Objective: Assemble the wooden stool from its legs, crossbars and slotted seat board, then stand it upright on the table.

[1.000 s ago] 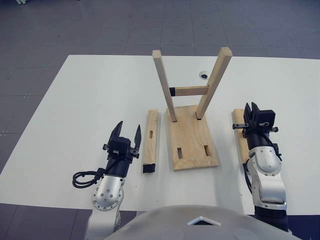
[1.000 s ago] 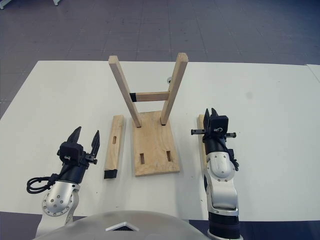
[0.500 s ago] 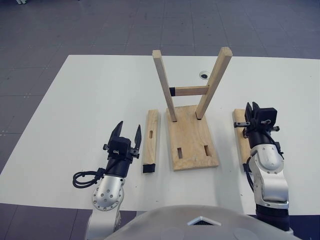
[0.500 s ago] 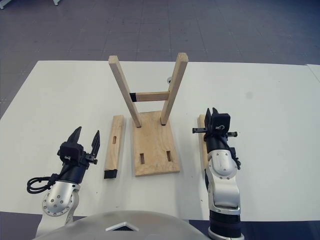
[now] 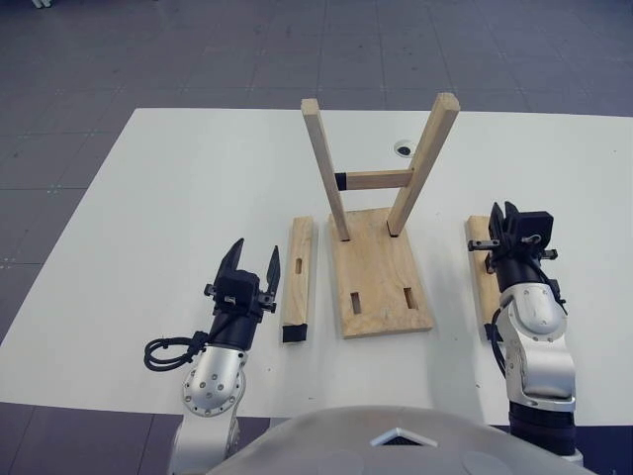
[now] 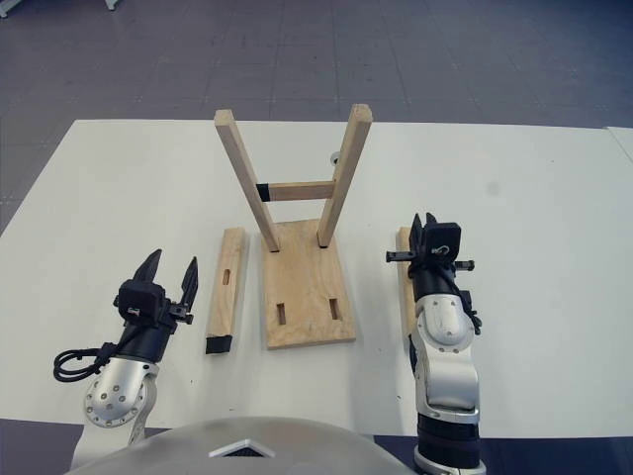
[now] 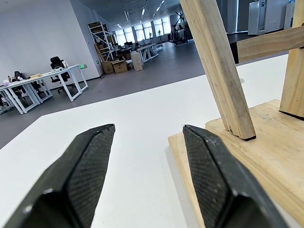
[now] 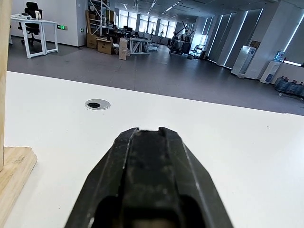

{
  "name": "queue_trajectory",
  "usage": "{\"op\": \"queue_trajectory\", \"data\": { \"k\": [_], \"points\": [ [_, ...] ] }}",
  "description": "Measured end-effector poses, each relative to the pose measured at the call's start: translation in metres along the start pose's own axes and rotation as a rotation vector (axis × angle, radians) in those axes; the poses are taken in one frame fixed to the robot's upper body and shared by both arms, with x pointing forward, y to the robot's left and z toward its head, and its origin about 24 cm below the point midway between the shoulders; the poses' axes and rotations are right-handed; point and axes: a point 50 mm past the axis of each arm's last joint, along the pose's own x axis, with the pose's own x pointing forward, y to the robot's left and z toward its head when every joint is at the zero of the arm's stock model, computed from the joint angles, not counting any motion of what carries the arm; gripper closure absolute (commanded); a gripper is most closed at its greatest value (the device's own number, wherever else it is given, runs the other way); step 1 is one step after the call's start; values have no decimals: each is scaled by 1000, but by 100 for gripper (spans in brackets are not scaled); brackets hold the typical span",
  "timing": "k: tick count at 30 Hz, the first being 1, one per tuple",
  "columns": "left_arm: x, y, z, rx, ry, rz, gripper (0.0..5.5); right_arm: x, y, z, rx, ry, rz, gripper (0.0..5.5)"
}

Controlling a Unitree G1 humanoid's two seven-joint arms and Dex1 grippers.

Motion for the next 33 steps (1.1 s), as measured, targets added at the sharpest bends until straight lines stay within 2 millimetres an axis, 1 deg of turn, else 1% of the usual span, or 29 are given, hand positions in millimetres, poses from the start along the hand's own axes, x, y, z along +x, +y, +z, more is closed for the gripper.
{"op": "queue_trajectory", "data": {
  "k": [2, 3, 7, 9, 10, 14, 19, 23, 25, 27, 29, 33],
  "points": [
    [0, 0, 0, 0, 0, 0, 285, 0, -1, 0, 7, 0, 3, 401],
    [0, 0, 0, 0, 0, 0, 285, 0, -1, 0, 7, 0, 3, 375],
    [0, 0, 0, 0, 0, 0, 285, -1, -1, 3, 7, -14, 3, 321],
    [0, 0, 0, 0, 0, 0, 285, -1, -1, 5, 6, -21, 2, 275],
    [0, 0, 0, 0, 0, 0, 285, -1, -1, 6, 6, -26, 1, 261],
    [0, 0, 0, 1, 0, 1, 285, -3, -2, 12, 3, -41, -6, 261],
    [0, -1, 0, -1, 0, -2, 285, -4, -10, 24, -11, -69, -33, 261],
    [0, -1, 0, -2, 0, -3, 285, -5, -18, 42, -8, -131, -61, 261],
    [0, -1, 0, -2, 0, -3, 285, -5, -22, 56, 5, -171, -72, 261],
    [0, -1, 0, -2, 0, -3, 285, -1, -25, 76, 32, -242, -64, 300],
    [0, -1, 0, -2, 0, -3, 285, 5, -27, 87, 54, -266, -43, 342],
    [0, -1, 0, -3, 0, -3, 285, 18, -26, 90, 82, -228, -4, 416]
  ]
}}
